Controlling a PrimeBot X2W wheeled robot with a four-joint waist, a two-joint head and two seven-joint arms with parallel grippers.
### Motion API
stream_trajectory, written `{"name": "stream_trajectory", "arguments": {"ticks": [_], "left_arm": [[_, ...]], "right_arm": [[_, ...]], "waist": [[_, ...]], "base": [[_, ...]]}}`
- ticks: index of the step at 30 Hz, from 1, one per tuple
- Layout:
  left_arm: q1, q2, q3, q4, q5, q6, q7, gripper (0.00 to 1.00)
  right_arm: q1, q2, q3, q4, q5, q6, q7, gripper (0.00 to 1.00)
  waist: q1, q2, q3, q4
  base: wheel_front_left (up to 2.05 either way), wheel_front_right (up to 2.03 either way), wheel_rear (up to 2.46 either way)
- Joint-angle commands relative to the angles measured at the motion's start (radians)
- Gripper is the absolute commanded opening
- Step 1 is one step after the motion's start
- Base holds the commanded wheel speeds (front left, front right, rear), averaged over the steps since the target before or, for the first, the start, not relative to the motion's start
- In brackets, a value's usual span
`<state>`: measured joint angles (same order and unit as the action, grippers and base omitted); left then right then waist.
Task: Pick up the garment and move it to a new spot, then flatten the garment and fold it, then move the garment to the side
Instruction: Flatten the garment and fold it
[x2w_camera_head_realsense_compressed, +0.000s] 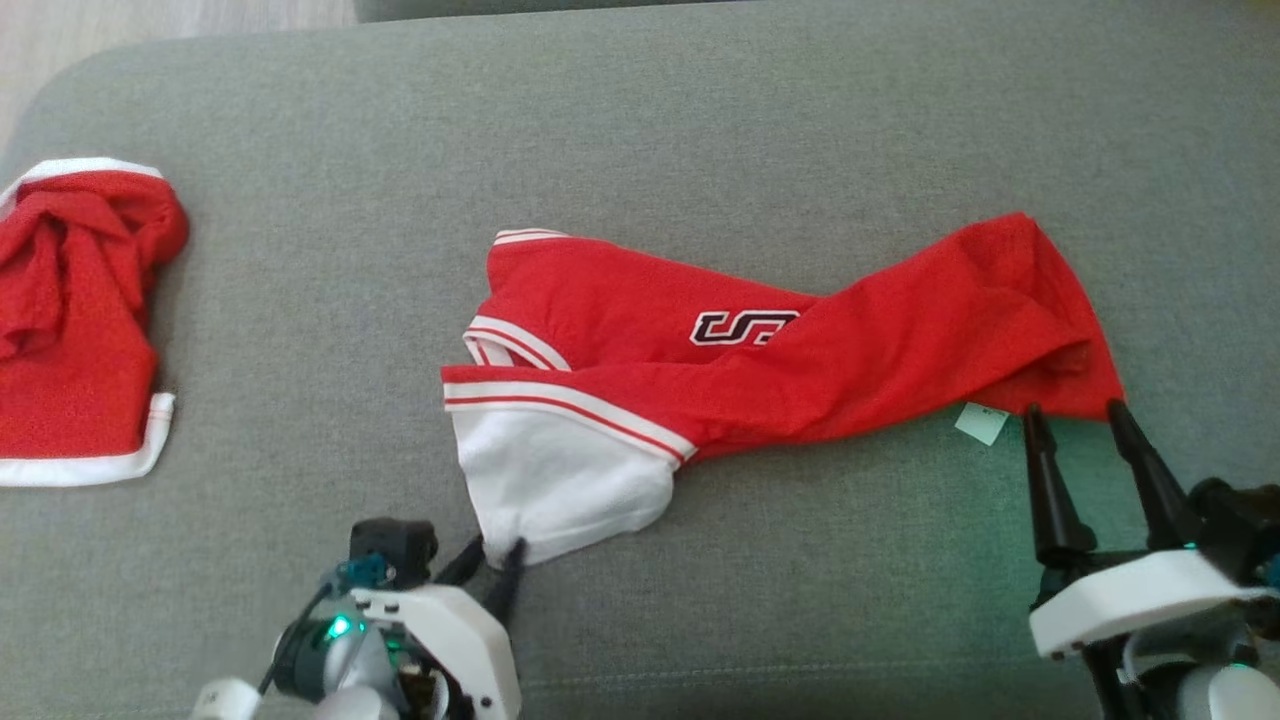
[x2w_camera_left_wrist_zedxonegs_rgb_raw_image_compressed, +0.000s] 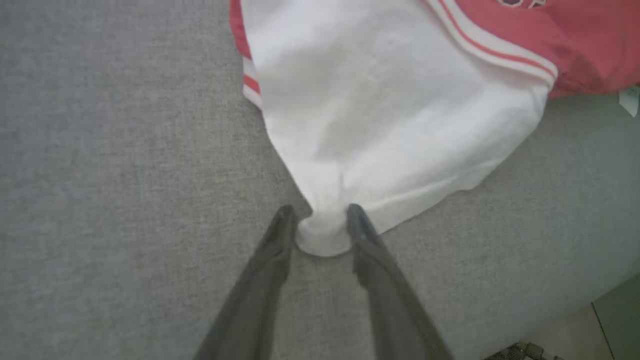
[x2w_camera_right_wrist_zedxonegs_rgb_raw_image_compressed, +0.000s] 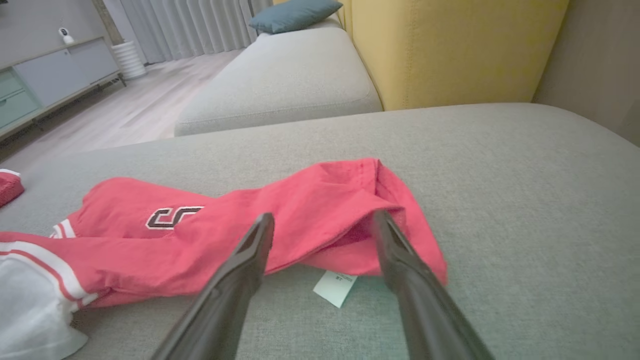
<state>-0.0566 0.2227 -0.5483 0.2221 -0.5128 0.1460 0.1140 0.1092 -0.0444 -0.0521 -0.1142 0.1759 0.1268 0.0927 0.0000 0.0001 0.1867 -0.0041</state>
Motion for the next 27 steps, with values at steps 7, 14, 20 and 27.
{"name": "stream_trajectory", "arguments": {"ticks": [7,14,20,27], "left_arm": [[-0.061,0.005,0.027,0.010,-0.006,-0.007,-0.014,0.00],[-0.089,0.003,0.029,0.006,0.001,-0.006,-0.040,0.00],[-0.112,0.004,0.033,-0.003,0.005,-0.003,-0.053,0.00],[-0.135,0.013,0.048,-0.015,0.009,-0.002,-0.094,0.00]], "right_arm": [[-0.066,-0.067,-0.036,0.014,-0.012,0.004,0.051,1.00],[-0.156,-0.196,0.001,0.119,-0.017,0.004,0.105,1.00],[-0.226,-0.257,0.043,0.197,-0.012,0.004,0.122,1.00],[-0.316,-0.288,0.104,0.315,0.006,0.004,0.099,0.45]], "waist": [[0.0000,-0.0001,0.012,-0.011],[0.0000,-0.0001,0.046,-0.002],[0.0000,-0.0001,0.075,0.014],[0.0000,-0.0001,0.096,0.027]], "base": [[0.00,0.00,0.00],[0.00,0.00,0.00],[0.00,0.00,0.00],[0.00,0.00,0.00]]}}
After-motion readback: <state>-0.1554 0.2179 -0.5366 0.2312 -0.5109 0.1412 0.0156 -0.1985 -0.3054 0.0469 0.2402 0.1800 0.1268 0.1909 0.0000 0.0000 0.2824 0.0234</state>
